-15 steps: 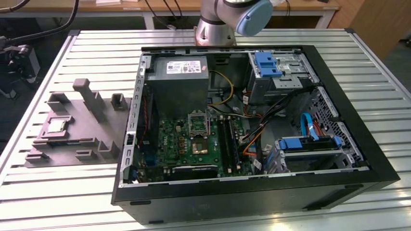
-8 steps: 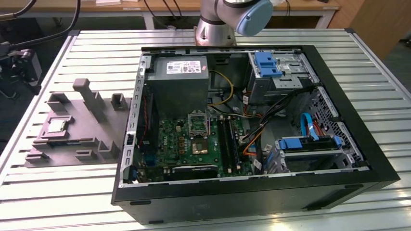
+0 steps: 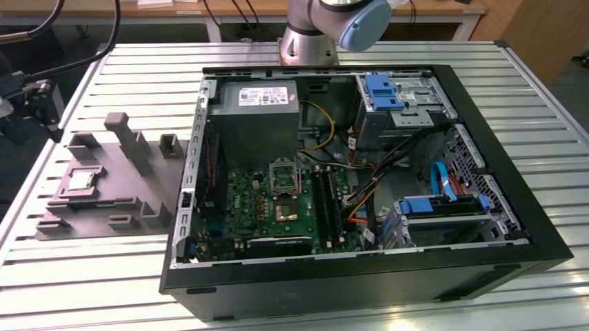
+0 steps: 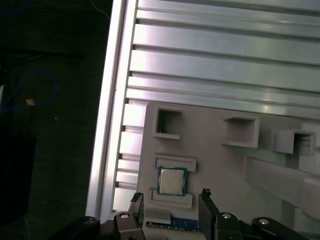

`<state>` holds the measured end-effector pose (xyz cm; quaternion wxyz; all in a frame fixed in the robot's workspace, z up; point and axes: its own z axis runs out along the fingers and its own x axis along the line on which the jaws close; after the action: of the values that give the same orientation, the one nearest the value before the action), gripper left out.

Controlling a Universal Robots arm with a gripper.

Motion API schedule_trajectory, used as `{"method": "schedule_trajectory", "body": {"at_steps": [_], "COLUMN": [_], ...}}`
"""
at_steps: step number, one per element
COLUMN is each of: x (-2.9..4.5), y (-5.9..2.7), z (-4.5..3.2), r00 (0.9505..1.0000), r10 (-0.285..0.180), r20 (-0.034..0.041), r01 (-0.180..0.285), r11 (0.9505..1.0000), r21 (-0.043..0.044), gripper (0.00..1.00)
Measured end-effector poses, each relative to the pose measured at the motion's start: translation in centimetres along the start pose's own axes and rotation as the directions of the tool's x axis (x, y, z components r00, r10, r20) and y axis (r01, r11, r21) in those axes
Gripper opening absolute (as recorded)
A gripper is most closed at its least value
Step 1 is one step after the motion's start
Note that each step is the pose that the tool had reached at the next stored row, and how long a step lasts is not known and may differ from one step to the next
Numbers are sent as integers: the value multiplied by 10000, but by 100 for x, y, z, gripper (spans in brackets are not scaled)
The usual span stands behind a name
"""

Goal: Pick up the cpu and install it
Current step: 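Pick up the cpu and move it towards the insertion slot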

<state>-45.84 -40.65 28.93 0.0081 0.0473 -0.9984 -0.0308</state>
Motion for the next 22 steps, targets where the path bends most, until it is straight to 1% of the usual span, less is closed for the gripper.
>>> {"method": "schedule_trajectory", "body": {"at_steps": [3, 6, 13, 15, 22], "x": [0, 1, 0, 0, 0], "y": [-9, -16, -18, -18, -18], "z": [53, 76, 80, 82, 83], "r00": [10000, 10000, 10000, 10000, 10000], "r10": [-1, 0, -1, -1, -1], "r20": [1, 3, 5, 6, 6], "r01": [1, 0, 1, 1, 1], "r11": [10000, 10000, 10000, 10000, 10000], "r21": [-10, -45, -54, -70, -71], "gripper": [56, 56, 56, 56, 56]}}
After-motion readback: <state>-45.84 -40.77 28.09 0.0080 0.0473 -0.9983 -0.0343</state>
